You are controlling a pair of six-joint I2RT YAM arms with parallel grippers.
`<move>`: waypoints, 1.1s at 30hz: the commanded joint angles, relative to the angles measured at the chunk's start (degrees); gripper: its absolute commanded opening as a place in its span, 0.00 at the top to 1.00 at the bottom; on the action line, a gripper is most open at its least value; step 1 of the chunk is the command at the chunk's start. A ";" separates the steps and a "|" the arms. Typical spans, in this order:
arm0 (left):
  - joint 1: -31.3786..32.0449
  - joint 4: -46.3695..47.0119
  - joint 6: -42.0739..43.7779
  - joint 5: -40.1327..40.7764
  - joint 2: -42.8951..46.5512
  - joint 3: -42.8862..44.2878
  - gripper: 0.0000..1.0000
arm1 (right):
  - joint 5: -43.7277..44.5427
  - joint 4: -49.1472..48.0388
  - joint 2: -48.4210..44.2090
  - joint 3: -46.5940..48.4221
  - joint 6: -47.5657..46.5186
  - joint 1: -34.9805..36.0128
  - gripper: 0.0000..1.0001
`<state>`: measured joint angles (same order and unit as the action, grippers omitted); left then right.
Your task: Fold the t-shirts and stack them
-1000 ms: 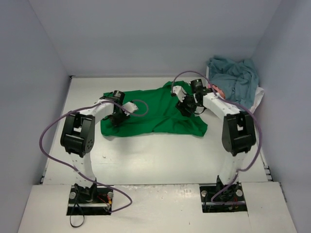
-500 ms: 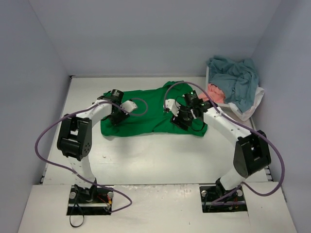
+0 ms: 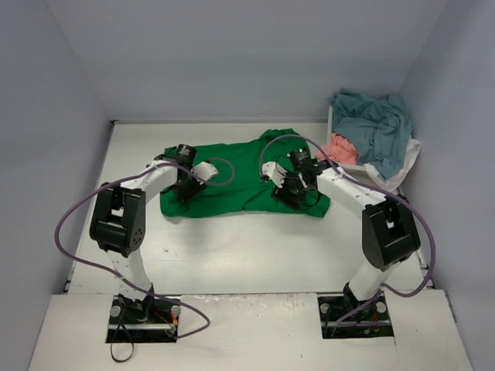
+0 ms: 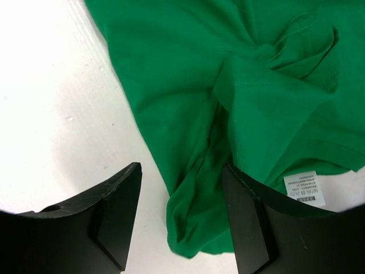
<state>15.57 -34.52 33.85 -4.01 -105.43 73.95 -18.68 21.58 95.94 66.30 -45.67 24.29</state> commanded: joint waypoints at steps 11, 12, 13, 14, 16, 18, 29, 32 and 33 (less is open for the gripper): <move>-0.37 -0.55 -0.36 0.06 2.95 1.46 0.58 | 2.42 -3.38 6.97 5.76 -1.53 -2.85 0.90; -0.37 -0.63 -0.36 -0.03 2.86 1.54 0.58 | 3.03 -4.09 7.07 5.77 -1.27 -3.28 0.89; -0.37 -0.72 -0.36 -0.03 2.86 1.81 0.58 | 3.73 -5.57 7.24 5.68 -0.92 -3.38 0.87; -0.37 -0.81 -0.45 -0.12 2.68 1.90 0.58 | 4.34 -6.11 7.50 5.59 -0.30 -3.46 0.86; -0.28 -1.07 -0.53 -0.21 2.59 2.16 0.58 | 6.36 -8.74 7.77 5.42 0.66 -3.64 0.84; -0.11 -1.25 -0.62 -0.21 2.51 2.25 0.58 | 9.34 -10.33 8.12 5.06 1.98 -3.55 0.84; 0.25 -1.43 -1.15 -0.12 2.68 1.63 0.58 | 28.07 -26.15 15.94 3.22 3.84 -3.64 0.83; 0.25 -1.16 -1.06 0.23 2.16 1.55 0.58 | 29.22 -26.16 18.75 4.62 4.80 -4.08 0.82; 0.25 -0.99 -1.06 0.41 2.07 1.37 0.58 | 28.88 -25.54 19.19 5.15 4.89 -4.17 0.81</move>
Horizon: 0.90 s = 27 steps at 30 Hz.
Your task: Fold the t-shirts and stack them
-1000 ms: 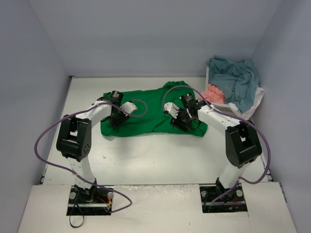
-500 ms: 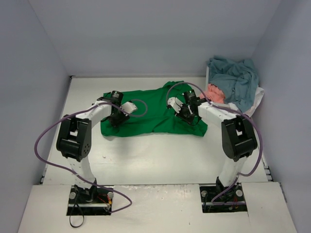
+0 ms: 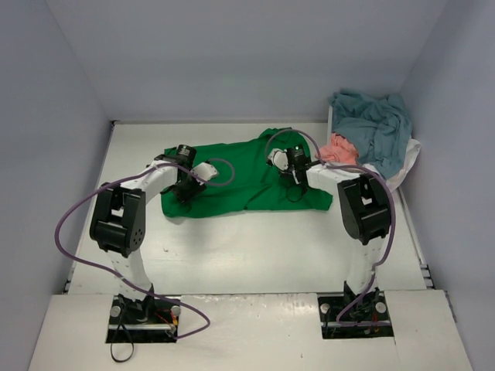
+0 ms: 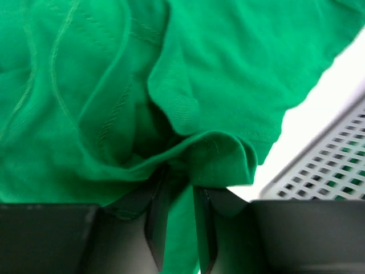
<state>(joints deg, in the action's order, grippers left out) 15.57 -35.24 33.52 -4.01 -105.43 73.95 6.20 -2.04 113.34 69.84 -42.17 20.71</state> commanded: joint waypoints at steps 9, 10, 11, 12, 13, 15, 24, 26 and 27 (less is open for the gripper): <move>0.25 5.52 -0.99 8.73 -1.27 0.93 0.58 | 1.54 1.87 1.11 3.54 5.25 -0.49 0.69; 0.25 6.06 -1.17 9.80 -1.36 1.19 0.58 | 1.10 3.26 0.66 3.81 5.52 -0.41 0.69; 0.07 6.50 -1.17 10.86 -1.62 1.37 0.58 | 0.32 4.75 0.22 3.90 5.96 -0.32 0.69; 0.07 8.51 -1.26 14.00 -2.15 1.46 0.58 | 0.22 5.12 -0.57 3.72 6.14 -0.23 0.69; -0.02 10.00 -1.52 16.03 -2.41 1.46 0.58 | -0.04 5.38 -1.01 3.63 6.22 -0.14 0.69; -0.54 12.81 -2.22 19.89 -4.25 1.89 0.58 | -0.40 5.73 -1.98 3.20 6.49 0.12 0.69; -1.77 20.40 -7.14 31.08 -8.66 6.46 0.58 | -1.71 6.70 -4.53 0.03 6.31 1.61 0.69; -2.47 18.47 -9.68 27.84 -7.26 8.56 0.58 | -1.98 6.79 -4.71 0.12 6.40 1.61 0.69; -2.65 16.72 -10.57 26.70 -6.64 9.19 0.58 | -1.89 6.88 -4.71 0.29 6.40 1.61 0.69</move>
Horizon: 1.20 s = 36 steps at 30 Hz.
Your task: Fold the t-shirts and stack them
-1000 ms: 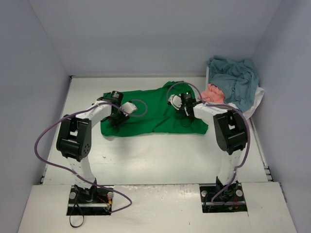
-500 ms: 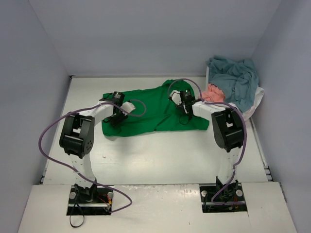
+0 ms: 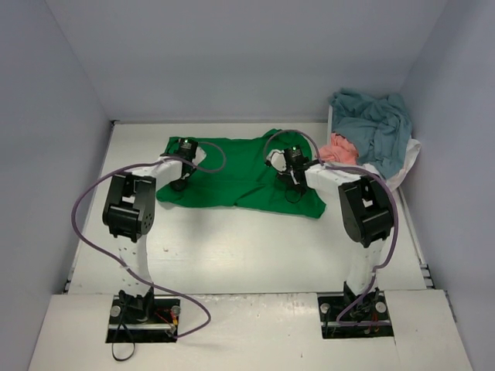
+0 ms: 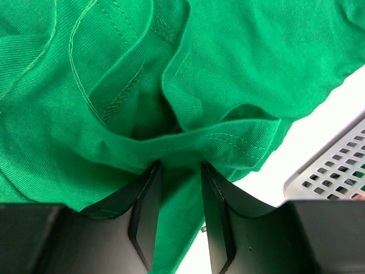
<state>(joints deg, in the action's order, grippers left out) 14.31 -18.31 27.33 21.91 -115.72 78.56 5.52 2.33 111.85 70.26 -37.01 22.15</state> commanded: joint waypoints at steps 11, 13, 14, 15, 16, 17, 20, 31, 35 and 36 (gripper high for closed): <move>-1.47 -8.94 -8.26 -9.25 10.86 5.55 0.58 | -3.05 4.61 -3.48 0.14 2.30 2.10 0.70; -1.47 -8.59 -8.43 -9.95 12.09 3.18 0.58 | -3.67 5.84 -4.27 -0.56 2.12 2.37 0.70; -1.47 -8.15 -8.70 -10.48 12.53 2.30 0.58 | -4.89 6.46 -4.45 -0.65 1.69 2.37 0.70; -1.47 -7.89 -8.61 -12.31 12.97 1.42 0.58 | -4.99 7.68 -4.71 -0.82 1.60 2.37 0.70; -1.47 -7.63 -8.52 -13.46 13.50 -0.15 0.58 | -4.99 8.39 -5.15 -0.91 1.42 2.37 0.70; -1.47 -7.27 -8.61 -14.34 13.42 -0.78 0.58 | -6.99 8.92 -5.33 -1.09 1.33 2.46 0.71; -1.47 -6.57 -8.79 -16.28 12.45 -2.36 0.58 | -6.75 9.71 -5.86 -1.44 1.33 2.55 0.70; -1.47 -3.58 -9.49 -18.66 9.90 -5.61 0.58 | -6.13 11.03 -5.94 -1.97 0.72 2.81 0.70; -1.47 -3.84 -9.31 -20.33 9.55 -7.37 0.58 | -5.96 12.52 -7.17 -3.46 -0.16 2.72 0.70; -1.47 -4.10 -8.97 -20.50 9.55 -7.55 0.58 | -6.13 13.13 -7.61 -3.46 -0.25 2.72 0.70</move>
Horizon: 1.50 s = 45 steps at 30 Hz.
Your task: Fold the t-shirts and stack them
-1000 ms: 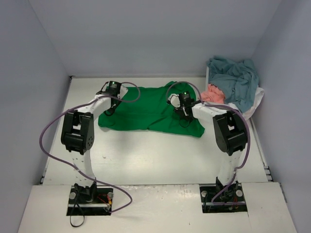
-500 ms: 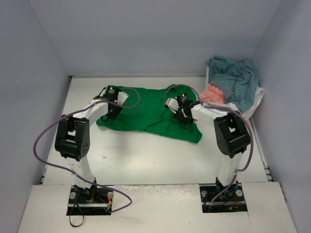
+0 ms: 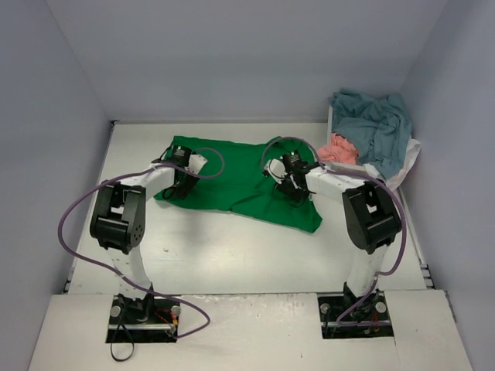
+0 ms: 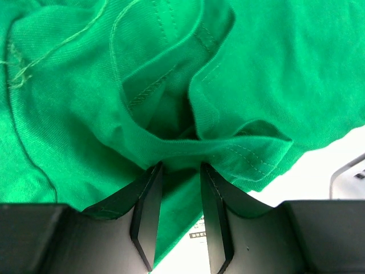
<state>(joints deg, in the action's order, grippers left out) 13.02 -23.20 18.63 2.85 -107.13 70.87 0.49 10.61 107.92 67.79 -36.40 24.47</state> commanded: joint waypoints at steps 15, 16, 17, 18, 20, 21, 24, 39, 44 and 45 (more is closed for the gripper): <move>0.43 -21.95 11.33 -10.76 9.13 -1.26 0.58 | -7.08 10.92 -13.87 -7.76 -2.97 1.02 0.69; 0.52 -23.37 11.95 -11.11 9.66 -1.26 0.58 | -7.08 11.01 -14.31 -8.37 -3.15 1.19 0.69; 0.52 -26.34 12.65 -11.29 10.27 -1.17 0.58 | -7.08 11.10 -15.01 -8.64 -3.06 1.46 0.68; 0.52 -27.59 13.87 -11.46 10.54 -1.00 0.58 | -7.26 11.27 -15.37 -8.90 -3.15 1.55 0.68; 0.52 -29.09 14.85 -11.20 11.67 -1.52 0.58 | -7.26 11.62 -16.60 -9.69 -2.97 1.98 0.68; 0.52 -29.35 15.46 -11.11 12.12 -1.96 0.58 | -7.26 11.80 -17.04 -10.04 -2.97 2.60 0.68; 0.52 -30.50 16.26 -11.29 12.65 -2.58 0.58 | -7.43 11.98 -18.79 -11.62 -2.62 3.30 0.68; -1.06 -19.35 6.77 -10.51 15.64 11.57 0.58 | -10.33 9.43 -18.28 7.52 1.07 -1.08 0.50; -2.03 -12.84 6.15 -6.81 9.41 14.46 0.58 | -12.79 4.51 -8.18 16.22 3.97 -6.18 0.48; -2.64 -12.05 5.89 -6.29 8.18 14.91 0.58 | -12.88 3.64 -6.60 17.19 4.15 -6.27 0.48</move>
<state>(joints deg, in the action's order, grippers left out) 11.81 -40.01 26.06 -6.04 -95.88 83.05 -10.57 17.45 96.25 82.13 -34.52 19.66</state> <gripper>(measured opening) 0.418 0.519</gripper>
